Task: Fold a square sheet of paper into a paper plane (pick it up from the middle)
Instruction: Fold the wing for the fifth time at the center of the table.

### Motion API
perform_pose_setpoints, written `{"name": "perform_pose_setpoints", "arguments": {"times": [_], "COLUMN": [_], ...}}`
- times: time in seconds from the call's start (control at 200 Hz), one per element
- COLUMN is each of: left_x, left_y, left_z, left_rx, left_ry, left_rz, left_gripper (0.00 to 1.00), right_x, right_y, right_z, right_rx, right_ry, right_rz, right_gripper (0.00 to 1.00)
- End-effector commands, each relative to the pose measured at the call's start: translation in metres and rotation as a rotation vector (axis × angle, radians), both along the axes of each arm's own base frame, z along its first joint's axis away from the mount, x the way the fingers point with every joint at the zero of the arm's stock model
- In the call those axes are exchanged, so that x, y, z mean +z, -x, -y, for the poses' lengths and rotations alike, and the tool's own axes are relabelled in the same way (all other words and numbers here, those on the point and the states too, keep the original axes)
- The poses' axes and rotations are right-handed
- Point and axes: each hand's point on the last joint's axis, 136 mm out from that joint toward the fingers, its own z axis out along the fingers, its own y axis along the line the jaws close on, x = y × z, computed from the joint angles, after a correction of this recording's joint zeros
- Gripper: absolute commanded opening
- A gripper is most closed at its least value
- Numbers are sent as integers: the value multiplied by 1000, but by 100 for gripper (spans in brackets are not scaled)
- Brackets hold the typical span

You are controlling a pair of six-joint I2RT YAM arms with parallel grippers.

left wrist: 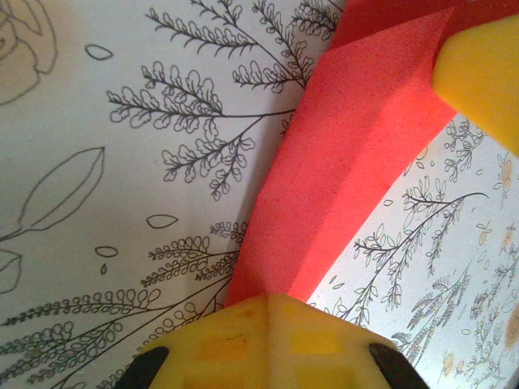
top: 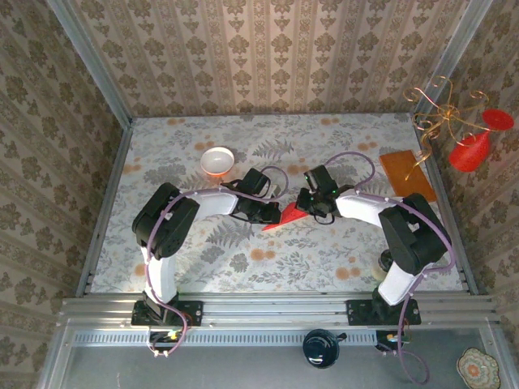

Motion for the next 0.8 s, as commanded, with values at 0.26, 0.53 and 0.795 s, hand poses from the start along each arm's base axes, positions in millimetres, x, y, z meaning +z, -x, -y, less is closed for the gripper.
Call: {"name": "perform_pose_setpoints", "arguments": {"times": [0.26,0.53,0.795], "left_x": [-32,-36,-39], "left_y": [20,22,24], "left_z": [-25,-29,-33], "left_rx": [39,51,60], "left_ry": [-121,-128,-135], "left_rz": [-105,-115,-123], "left_gripper": [8,8,8], "right_x": [-19,-44,-43], "right_y": [13,25,23], "right_z": [33,39,63], "right_rx": [-117,-139,-155], "right_ry": [76,-10,-51], "right_rz": [-80,-109,-49], "right_gripper": [9,9,10]}}
